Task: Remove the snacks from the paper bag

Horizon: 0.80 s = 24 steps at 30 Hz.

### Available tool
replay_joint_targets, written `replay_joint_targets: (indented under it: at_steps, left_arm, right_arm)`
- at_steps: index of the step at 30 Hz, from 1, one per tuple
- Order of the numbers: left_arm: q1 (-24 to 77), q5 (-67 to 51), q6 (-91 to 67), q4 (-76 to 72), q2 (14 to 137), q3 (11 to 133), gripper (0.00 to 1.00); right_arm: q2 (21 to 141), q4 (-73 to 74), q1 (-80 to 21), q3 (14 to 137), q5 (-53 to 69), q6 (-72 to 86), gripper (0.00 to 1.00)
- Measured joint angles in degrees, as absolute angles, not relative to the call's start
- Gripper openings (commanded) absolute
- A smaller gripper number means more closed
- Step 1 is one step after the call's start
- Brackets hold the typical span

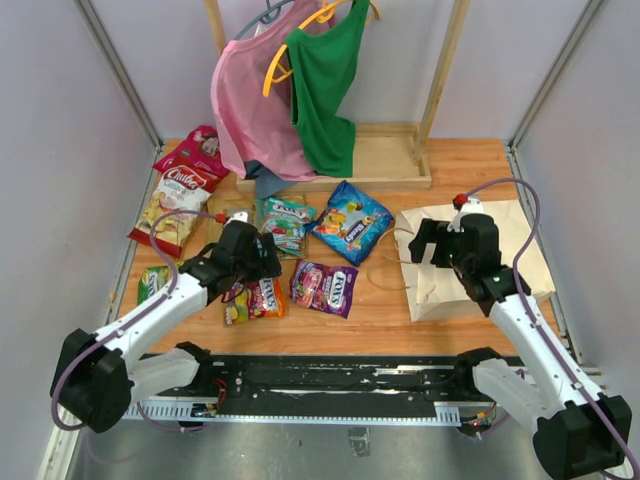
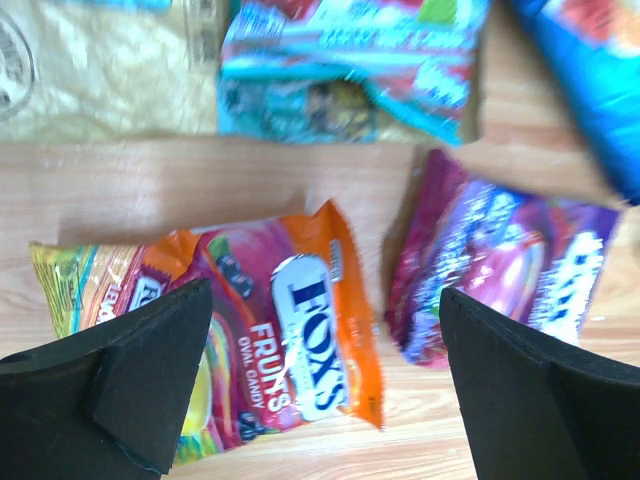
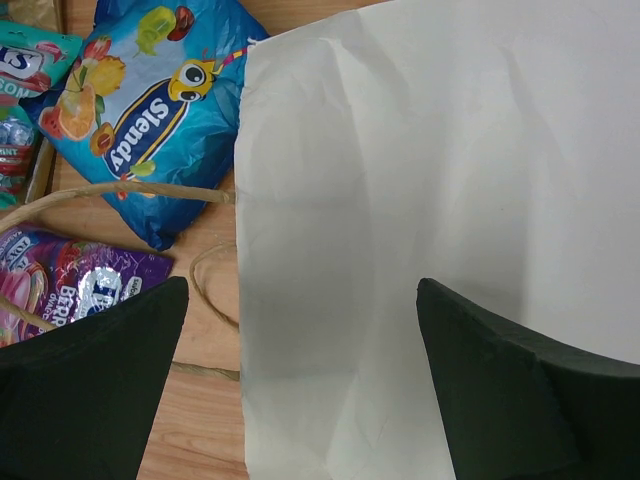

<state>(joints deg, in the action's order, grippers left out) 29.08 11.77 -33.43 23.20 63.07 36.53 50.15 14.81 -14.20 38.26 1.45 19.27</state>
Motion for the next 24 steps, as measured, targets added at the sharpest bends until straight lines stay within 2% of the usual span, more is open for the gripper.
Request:
replay_joint_targets:
  at_steps: [10,15,20,24]
  left_arm:
    - [29.08,11.44,-31.27,24.08,62.04,48.82,1.00]
    - [29.12,9.63,-30.52,22.76,64.10,48.97,1.00]
    - [29.17,7.94,-30.00,21.54,64.55,47.75,1.00]
    - [29.23,6.79,-29.95,20.25,63.53,45.54,1.00]
  right_arm:
    - [48.21,17.52,-15.62,39.75,-2.52,19.03,0.99]
    - [51.68,23.07,-27.53,46.57,-17.17,17.50,1.00]
    - [59.90,26.55,-36.84,52.25,-29.39,16.36,0.88]
    - [67.05,29.23,-38.65,55.40,-35.24,16.19,0.85]
